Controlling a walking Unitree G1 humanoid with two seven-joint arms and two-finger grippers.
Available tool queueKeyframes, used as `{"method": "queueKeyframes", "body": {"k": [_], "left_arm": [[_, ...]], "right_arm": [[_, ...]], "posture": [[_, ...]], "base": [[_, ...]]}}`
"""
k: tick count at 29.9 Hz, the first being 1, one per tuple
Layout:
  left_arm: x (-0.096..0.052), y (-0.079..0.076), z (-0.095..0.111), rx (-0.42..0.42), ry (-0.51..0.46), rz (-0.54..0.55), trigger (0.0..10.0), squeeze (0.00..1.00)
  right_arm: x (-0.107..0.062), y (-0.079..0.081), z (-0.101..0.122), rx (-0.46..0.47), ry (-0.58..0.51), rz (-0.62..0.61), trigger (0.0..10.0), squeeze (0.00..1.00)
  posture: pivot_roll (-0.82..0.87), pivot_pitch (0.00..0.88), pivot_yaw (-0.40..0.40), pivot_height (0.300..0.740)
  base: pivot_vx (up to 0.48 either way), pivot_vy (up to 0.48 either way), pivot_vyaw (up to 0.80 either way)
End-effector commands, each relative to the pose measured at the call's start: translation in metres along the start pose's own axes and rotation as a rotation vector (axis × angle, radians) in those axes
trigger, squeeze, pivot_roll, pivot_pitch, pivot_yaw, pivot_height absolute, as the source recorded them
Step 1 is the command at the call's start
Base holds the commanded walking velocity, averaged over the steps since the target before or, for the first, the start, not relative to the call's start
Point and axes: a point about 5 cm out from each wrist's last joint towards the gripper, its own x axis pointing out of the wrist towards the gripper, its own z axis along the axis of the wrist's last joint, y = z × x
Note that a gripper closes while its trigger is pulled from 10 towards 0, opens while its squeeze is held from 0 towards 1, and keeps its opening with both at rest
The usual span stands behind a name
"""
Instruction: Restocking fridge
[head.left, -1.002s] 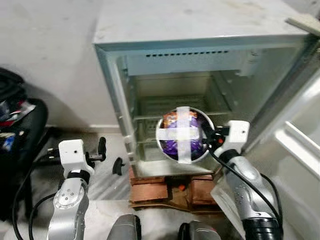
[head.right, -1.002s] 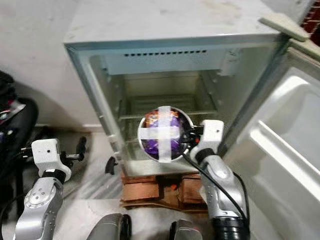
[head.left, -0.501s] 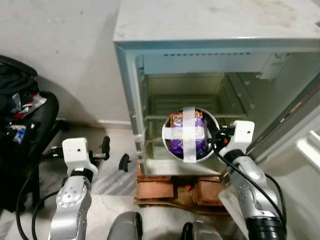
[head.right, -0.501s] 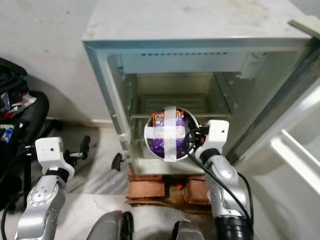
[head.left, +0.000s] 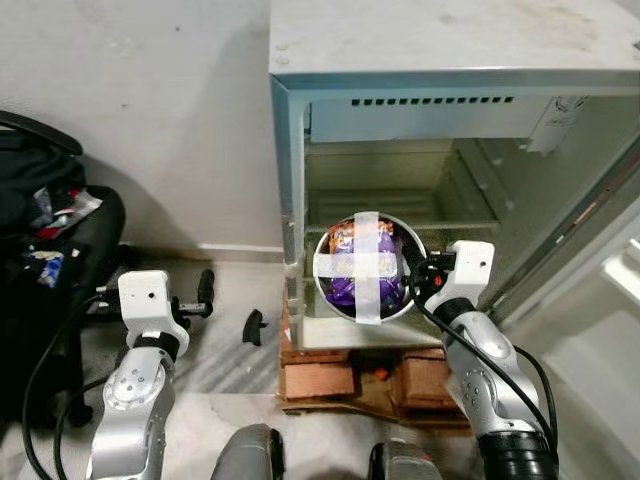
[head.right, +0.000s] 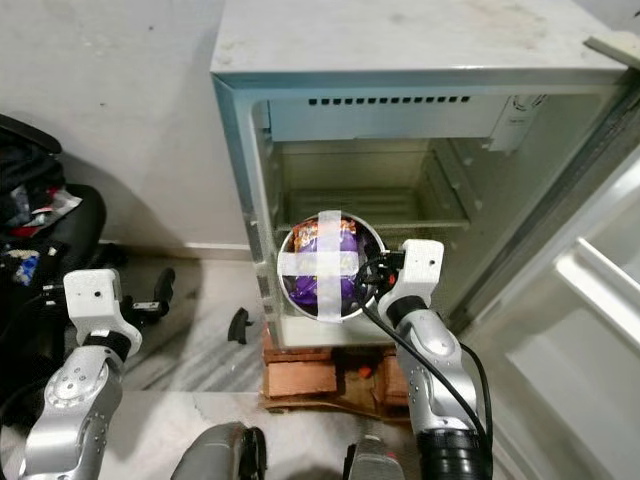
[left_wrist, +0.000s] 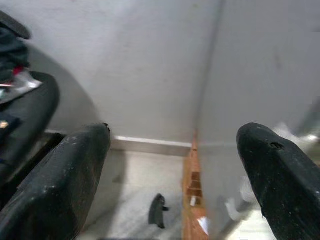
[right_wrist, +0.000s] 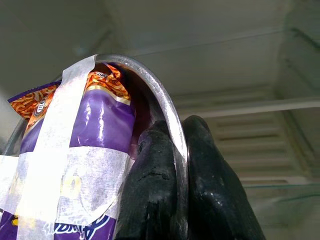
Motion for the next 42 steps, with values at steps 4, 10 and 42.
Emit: {"method": "queueKeyframes", "body": {"k": [4,10,42], "left_arm": [[0.0,-0.003,0.004,-0.011,-0.018,-0.026,10.0,0.0],[-0.001,-0.004,0.005,-0.019,-0.024,-0.038,10.0,0.0],[-0.029,0.006,-0.015,-0.034,0.051,-0.018,10.0,0.0]], "right_arm": [[0.002,-0.005,0.008,-0.014,-0.04,-0.029,10.0,0.0],[0.001,-0.007,0.009,-0.022,-0.048,-0.044,10.0,0.0],[-0.049,-0.016,-0.007,-0.036,0.045,-0.046,10.0,0.0]], "posture": [[0.06,0.117,0.019,0.74],[0.06,0.119,0.019,0.74],[0.04,0.121,0.013,0.74]], "base": [[0.0,0.0,0.0],[0.225,0.0,0.0],[0.238,0.0,0.0]]}}
